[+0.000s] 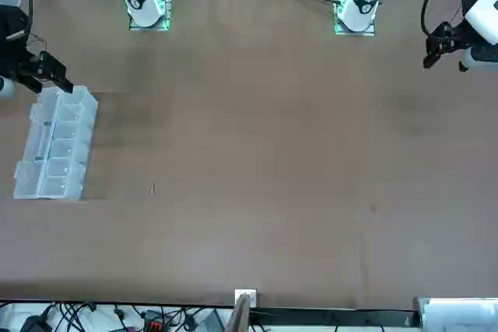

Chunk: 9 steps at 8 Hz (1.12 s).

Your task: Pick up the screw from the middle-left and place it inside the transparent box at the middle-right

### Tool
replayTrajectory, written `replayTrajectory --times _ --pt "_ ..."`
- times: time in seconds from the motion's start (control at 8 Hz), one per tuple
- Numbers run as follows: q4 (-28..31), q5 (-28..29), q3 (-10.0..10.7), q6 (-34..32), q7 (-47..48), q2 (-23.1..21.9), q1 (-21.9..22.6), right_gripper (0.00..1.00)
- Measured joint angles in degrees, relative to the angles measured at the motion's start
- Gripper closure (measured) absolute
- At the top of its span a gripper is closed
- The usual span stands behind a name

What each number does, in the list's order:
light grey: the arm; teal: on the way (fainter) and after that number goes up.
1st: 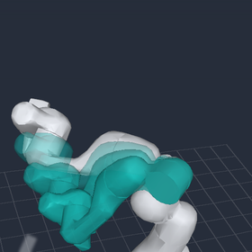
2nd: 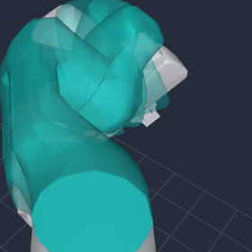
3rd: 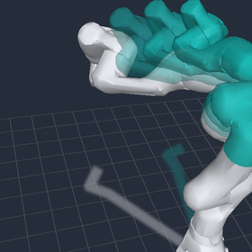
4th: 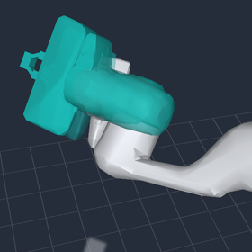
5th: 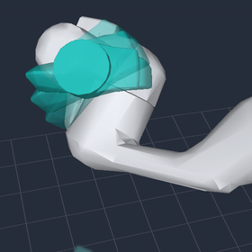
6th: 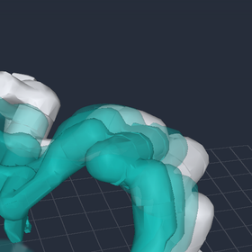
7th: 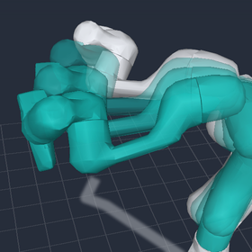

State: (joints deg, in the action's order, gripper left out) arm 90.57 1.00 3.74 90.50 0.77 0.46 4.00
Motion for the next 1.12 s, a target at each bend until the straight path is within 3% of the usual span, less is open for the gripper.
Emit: replayTrajectory --times 0.62,0.88,1.12 --pt "0.49 0.0 -0.13 1.82 0.0 1.83 0.46 0.0" --pt "2.25 0.0 -0.35 9.2 0.01 6.88 2.12 0.0" --pt "5.51 0.0 -0.46 21.07 0.01 13.0 3.91 0.0"
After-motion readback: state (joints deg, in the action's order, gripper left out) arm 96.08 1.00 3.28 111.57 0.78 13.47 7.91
